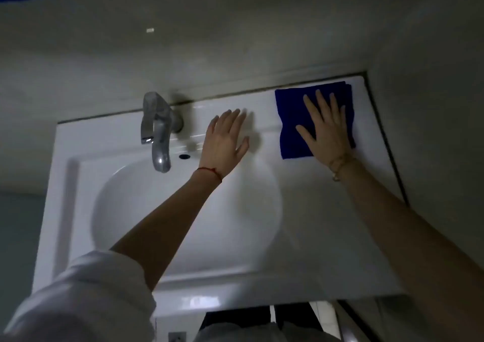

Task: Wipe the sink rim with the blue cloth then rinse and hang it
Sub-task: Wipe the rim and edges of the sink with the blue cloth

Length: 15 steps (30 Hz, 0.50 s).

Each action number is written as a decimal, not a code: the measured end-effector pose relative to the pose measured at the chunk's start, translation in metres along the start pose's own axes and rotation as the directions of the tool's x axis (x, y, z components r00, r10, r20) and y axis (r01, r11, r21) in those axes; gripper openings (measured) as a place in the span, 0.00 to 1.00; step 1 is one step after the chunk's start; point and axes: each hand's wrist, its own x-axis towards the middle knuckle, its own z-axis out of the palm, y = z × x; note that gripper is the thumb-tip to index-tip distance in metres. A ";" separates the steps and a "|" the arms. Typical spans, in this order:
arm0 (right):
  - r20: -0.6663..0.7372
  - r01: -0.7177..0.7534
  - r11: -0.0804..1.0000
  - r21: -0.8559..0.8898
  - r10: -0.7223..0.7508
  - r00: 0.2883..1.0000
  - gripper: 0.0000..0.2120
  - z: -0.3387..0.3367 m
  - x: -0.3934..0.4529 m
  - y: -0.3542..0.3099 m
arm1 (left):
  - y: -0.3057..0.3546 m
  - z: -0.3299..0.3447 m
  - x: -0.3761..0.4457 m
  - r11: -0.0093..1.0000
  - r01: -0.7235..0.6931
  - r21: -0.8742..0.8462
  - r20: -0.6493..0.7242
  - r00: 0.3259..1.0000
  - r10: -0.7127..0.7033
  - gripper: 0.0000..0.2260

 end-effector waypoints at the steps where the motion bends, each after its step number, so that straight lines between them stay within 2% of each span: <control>1: 0.008 -0.002 1.000 -0.015 0.002 1.000 0.31 0.007 0.006 -0.002 | -0.003 0.003 0.008 1.000 -0.023 0.008 0.023 0.999 0.022 0.25; 5: -0.025 -0.052 0.985 -0.165 0.048 0.999 0.30 0.032 0.017 -0.013 | -0.011 0.014 0.036 0.996 -0.087 0.016 0.036 0.996 0.087 0.25; 10: -0.041 0.055 0.979 -0.195 -0.064 0.997 0.29 0.028 0.017 0.020 | -0.019 0.032 0.054 0.987 -0.159 0.026 -0.029 0.987 0.159 0.25; 12: -0.089 -0.016 0.988 -0.155 0.003 0.996 0.28 0.024 0.019 0.028 | -0.023 0.038 0.058 0.984 -0.179 0.024 -0.072 0.981 0.180 0.24; 15: -0.191 -0.216 0.974 -0.069 0.199 0.961 0.29 0.030 0.028 0.011 | -0.031 0.046 0.058 0.974 -0.220 0.051 -0.127 0.966 0.225 0.24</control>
